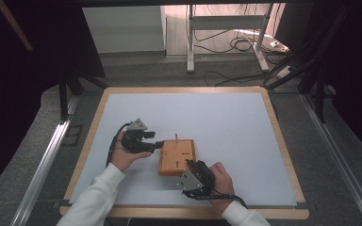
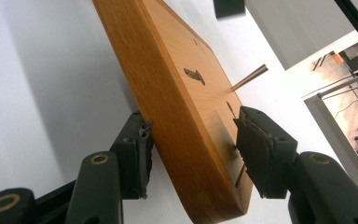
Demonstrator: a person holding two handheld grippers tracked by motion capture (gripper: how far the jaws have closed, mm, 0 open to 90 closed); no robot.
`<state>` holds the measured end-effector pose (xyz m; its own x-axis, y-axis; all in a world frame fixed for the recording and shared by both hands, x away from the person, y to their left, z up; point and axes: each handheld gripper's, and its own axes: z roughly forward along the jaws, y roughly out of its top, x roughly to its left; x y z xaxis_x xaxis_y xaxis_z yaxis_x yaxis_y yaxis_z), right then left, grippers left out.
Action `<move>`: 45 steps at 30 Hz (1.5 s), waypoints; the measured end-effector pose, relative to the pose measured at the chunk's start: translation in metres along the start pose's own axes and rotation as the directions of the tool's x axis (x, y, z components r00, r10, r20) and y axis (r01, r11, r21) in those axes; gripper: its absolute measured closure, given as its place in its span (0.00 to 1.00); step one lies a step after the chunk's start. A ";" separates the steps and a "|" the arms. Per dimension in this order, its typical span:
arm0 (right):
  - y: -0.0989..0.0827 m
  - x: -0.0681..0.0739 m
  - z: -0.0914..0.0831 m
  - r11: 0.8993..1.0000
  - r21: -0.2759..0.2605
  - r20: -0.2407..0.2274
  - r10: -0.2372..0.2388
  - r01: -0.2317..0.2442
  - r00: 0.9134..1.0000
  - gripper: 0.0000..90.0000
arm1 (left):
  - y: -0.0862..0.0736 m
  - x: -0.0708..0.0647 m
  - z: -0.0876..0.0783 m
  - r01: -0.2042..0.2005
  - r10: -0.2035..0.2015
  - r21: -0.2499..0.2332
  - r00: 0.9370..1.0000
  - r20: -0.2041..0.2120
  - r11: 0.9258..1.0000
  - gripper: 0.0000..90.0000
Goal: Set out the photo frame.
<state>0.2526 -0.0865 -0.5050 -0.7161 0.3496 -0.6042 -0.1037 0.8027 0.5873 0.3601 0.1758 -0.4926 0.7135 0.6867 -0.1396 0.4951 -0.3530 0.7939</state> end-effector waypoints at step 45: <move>0.020 -0.050 -0.004 0.996 -0.016 -0.085 0.089 -0.091 0.992 0.60 | -0.059 0.004 -0.027 0.039 -0.038 0.052 0.999 -0.032 0.998 0.39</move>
<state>0.2836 -0.0898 -0.4614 -0.7787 0.3775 -0.5011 -0.0488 0.7599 0.6482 0.3203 0.2166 -0.5241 0.6780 0.7195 -0.1502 0.5477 -0.3583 0.7560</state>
